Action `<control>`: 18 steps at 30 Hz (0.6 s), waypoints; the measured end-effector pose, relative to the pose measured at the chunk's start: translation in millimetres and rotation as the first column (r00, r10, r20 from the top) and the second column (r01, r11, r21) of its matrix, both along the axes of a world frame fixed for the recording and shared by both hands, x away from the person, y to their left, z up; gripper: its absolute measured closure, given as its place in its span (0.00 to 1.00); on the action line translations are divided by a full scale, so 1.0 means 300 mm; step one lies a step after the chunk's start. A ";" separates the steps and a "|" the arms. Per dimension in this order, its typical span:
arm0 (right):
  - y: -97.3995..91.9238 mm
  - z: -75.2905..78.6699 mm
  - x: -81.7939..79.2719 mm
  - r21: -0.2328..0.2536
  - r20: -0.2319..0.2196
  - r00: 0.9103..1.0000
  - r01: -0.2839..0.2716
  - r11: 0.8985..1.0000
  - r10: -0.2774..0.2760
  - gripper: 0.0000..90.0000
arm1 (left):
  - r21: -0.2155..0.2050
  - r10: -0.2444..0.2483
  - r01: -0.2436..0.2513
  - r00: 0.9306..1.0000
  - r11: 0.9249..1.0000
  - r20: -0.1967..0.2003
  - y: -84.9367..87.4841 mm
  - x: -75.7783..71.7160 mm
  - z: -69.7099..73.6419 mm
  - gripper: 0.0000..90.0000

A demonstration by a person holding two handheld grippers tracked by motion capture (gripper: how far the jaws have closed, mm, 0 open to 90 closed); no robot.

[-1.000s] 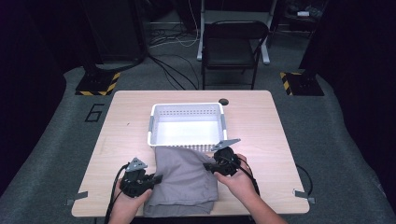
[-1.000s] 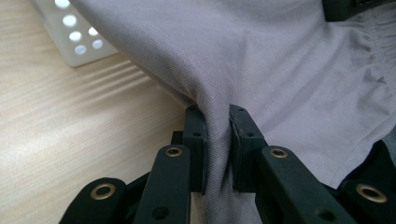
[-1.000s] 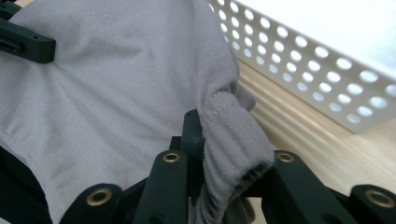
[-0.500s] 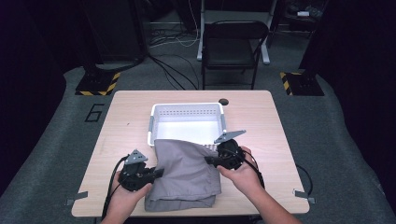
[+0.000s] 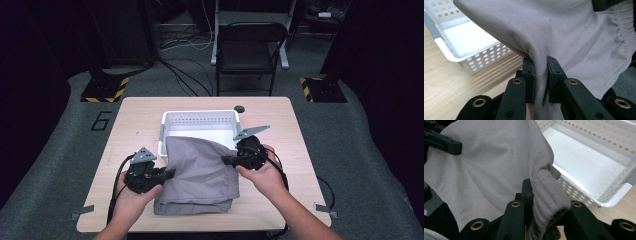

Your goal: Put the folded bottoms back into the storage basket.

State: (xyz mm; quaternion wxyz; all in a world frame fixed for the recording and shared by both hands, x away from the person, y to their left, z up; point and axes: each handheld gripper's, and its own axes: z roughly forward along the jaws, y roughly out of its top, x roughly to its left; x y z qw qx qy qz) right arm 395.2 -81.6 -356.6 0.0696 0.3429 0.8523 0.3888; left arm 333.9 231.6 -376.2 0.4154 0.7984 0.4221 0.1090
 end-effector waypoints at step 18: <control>-0.002 0.069 0.035 0.003 0.003 1.000 0.012 1.000 -0.012 0.85 | -0.007 0.002 -0.002 1.000 1.000 0.009 -0.008 0.048 0.059 0.88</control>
